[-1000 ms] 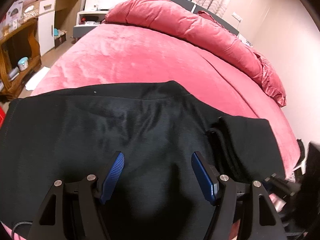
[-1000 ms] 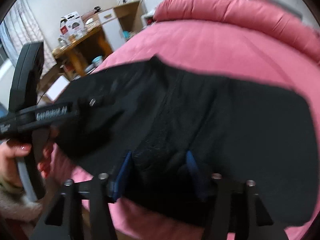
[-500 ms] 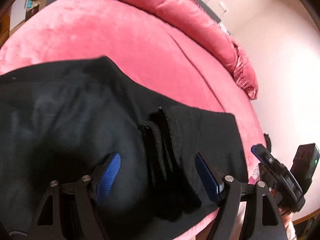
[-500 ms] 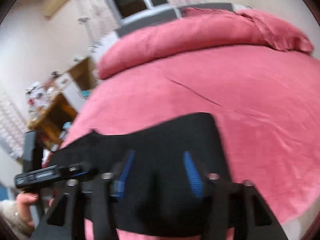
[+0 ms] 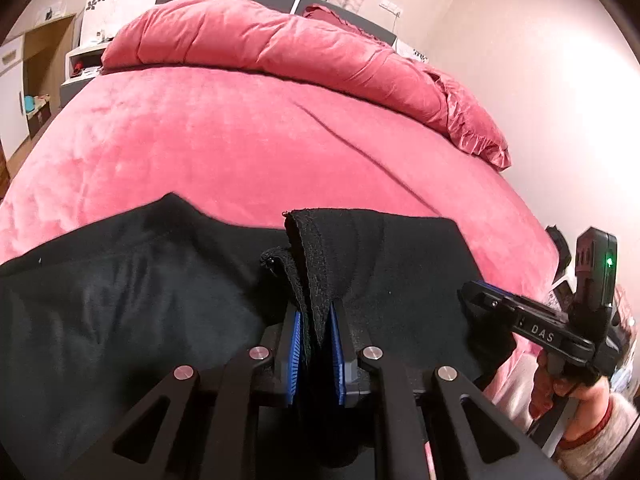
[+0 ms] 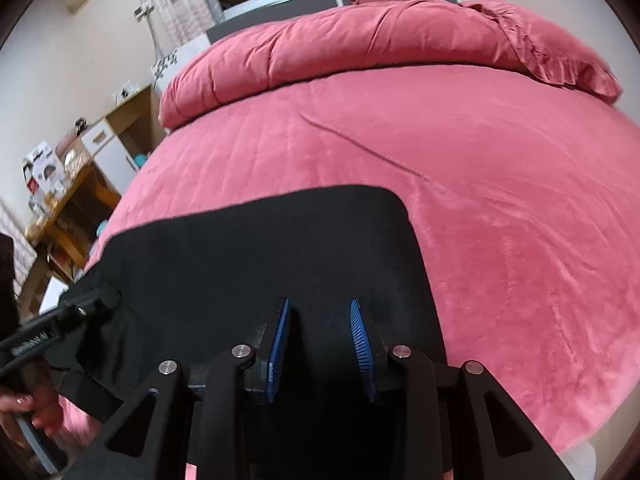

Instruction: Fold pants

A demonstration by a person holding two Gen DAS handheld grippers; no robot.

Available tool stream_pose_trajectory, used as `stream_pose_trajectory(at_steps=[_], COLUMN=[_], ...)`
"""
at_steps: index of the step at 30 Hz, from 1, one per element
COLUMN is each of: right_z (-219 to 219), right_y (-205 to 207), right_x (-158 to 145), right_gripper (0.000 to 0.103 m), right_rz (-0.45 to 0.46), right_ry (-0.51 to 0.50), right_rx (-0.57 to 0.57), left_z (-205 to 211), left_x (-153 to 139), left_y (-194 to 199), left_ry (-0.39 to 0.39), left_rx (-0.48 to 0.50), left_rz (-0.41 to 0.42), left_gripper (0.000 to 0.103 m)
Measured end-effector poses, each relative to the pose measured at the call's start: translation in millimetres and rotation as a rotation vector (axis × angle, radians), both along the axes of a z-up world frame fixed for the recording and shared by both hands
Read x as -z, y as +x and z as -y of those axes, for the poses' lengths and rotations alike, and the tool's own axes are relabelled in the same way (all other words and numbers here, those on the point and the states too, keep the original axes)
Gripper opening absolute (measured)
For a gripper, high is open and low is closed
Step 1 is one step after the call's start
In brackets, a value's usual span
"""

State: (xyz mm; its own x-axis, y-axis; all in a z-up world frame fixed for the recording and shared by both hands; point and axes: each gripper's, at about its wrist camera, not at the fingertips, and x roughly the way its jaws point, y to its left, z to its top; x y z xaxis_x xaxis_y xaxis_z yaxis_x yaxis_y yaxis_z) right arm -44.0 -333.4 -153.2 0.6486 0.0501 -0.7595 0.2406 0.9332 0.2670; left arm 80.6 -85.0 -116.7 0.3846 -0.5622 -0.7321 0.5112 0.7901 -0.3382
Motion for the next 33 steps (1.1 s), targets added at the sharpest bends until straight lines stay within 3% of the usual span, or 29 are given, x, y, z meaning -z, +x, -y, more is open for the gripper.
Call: stream_pose_trajectory(at_steps=[3, 8, 14, 21, 26, 33], right_z=[-3.1, -12.6, -14.0, -16.1, -16.8, -17.1], right_y=[3.5, 7.3, 3.1, 0.8, 0.2, 0.5], right_x=[15.5, 24.5, 24.2, 23.5, 22.8, 22.4], right_gripper=[0.029, 0.029, 0.029, 0.03, 0.031, 0.037], right_rz=[-0.049, -0.048, -0.03, -0.019, -0.02, -0.023], right_ry=[-0.014, -0.087, -0.1, -0.107, -0.108, -0.089], right_rx=[-0.009, -0.028, -0.019, -0.01, -0.004, 0.0], left_z=[-1.3, 2.9, -9.4, -37.0, -63.5, -107.5], left_x=[27.1, 33.8, 34.8, 32.3, 31.9, 28.2], left_y=[-1.8, -6.0, 4.5, -9.1, -16.7, -25.0], left_ry=[0.074, 0.147, 0.092, 0.062, 0.135, 0.084], left_rx=[-0.007, -0.017, -0.064, -0.096, -0.178, -0.271], left_rz=[-0.033, 0.053, 0.001, -0.025, -0.003, -0.003], left_gripper=[0.014, 0.038, 0.053, 0.055, 0.052, 0.052])
